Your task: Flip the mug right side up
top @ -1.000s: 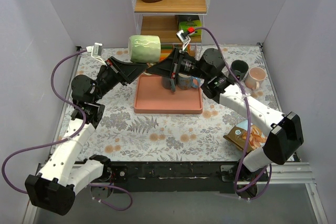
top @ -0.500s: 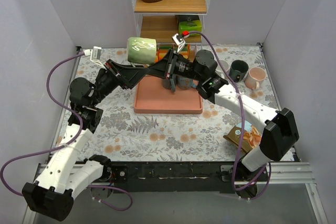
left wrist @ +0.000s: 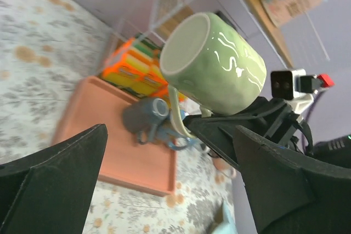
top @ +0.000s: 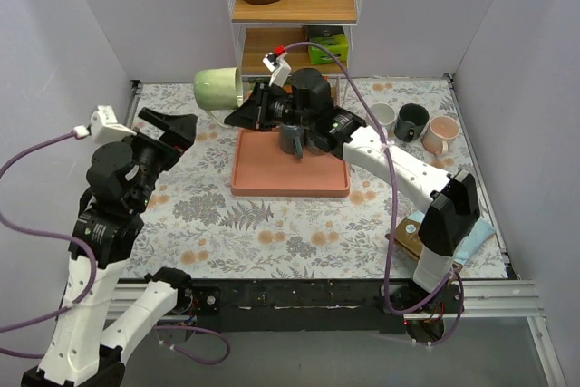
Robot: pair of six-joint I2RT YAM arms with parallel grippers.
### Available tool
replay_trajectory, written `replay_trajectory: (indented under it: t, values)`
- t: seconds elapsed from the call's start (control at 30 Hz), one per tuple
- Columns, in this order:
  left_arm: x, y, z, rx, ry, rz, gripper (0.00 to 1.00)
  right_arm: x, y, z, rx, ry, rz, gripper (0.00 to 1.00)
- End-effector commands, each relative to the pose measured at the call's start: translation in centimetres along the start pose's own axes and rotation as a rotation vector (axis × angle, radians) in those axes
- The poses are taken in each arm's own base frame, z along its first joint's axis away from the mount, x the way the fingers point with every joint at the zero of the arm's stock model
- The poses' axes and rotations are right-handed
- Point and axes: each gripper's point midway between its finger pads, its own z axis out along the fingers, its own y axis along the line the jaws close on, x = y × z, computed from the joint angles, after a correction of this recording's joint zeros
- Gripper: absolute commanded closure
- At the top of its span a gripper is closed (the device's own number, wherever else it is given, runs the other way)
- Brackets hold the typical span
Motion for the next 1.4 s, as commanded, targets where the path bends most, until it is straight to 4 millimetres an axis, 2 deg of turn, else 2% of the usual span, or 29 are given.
replay_trajectory:
  t: [0.0, 0.03, 0.07, 0.1, 0.13, 0.17, 0.23, 0.37, 0.43, 0.47, 0.5, 0.67, 0.77, 0.93, 1.1, 1.23, 1.37]
  values:
    - [-2.7, 5.5, -3.3, -0.278, -0.126, 0.057, 0.02, -0.3, 0.6, 1.8, 0.074, -0.032, -0.163, 0.99]
    - [-3.2, 5.7, -3.5, -0.293, -0.146, 0.079, 0.02, -0.5, 1.1, 2.1, 0.079, -0.038, -0.187, 0.99]
    - [-3.5, 5.7, -3.6, -0.296, -0.153, 0.088, 0.02, 1.0, -0.3, 3.0, 0.140, -0.010, -0.210, 0.99]
    - [-4.0, 5.4, -3.8, -0.295, -0.159, 0.099, 0.02, 1.5, -0.7, 3.4, 0.165, -0.001, -0.226, 0.99]
    - [-4.2, 5.4, -3.8, -0.304, -0.162, 0.113, 0.02, 1.2, -0.2, 3.8, 0.176, -0.013, -0.250, 0.99]
    - [-4.2, 5.4, -3.4, -0.317, -0.153, 0.133, 0.02, 2.7, -1.9, 4.6, 0.250, 0.016, -0.282, 0.99]
    - [-4.5, 5.3, -3.4, -0.328, -0.150, 0.148, 0.02, 3.4, -2.7, 5.4, 0.300, 0.030, -0.317, 0.99]
    - [-4.5, 5.4, -2.8, -0.347, -0.133, 0.189, 0.02, 5.5, -5.9, 7.7, 0.444, 0.089, -0.404, 0.99]
    - [-4.5, 5.4, -2.8, -0.347, -0.130, 0.199, 0.02, 6.0, -6.6, 8.4, 0.476, 0.106, -0.430, 0.99]
    - [-4.3, 5.5, -2.8, -0.349, -0.125, 0.205, 0.02, 7.5, -8.5, 8.9, 0.529, 0.152, -0.458, 0.99]
    - [-4.3, 5.5, -2.9, -0.344, -0.125, 0.211, 0.02, 7.1, -8.1, 9.1, 0.533, 0.138, -0.478, 0.99]
    - [-3.5, 6.0, -2.8, -0.349, -0.100, 0.217, 0.02, 10.5, -10.5, 9.2, 0.617, 0.216, -0.617, 0.99]
    - [-3.1, 6.3, -2.9, -0.353, -0.088, 0.217, 0.02, 11.8, -11.5, 9.1, 0.649, 0.259, -0.688, 0.99]
    - [-2.8, 6.7, -3.0, -0.359, -0.074, 0.227, 0.02, 12.7, -11.7, 9.3, 0.640, 0.299, -0.784, 0.99]
    - [-2.5, 6.9, -2.9, -0.363, -0.066, 0.234, 0.02, 15.3, -12.1, 9.6, 0.606, 0.400, -0.862, 0.99]
    - [-2.2, 7.2, -2.9, -0.366, -0.061, 0.231, 0.02, 17.4, -13.4, 8.7, 0.613, 0.488, -0.883, 0.99]
    - [-1.9, 7.4, -2.9, -0.365, -0.056, 0.226, 0.02, 18.3, -14.1, 8.1, 0.620, 0.524, -0.881, 0.99]
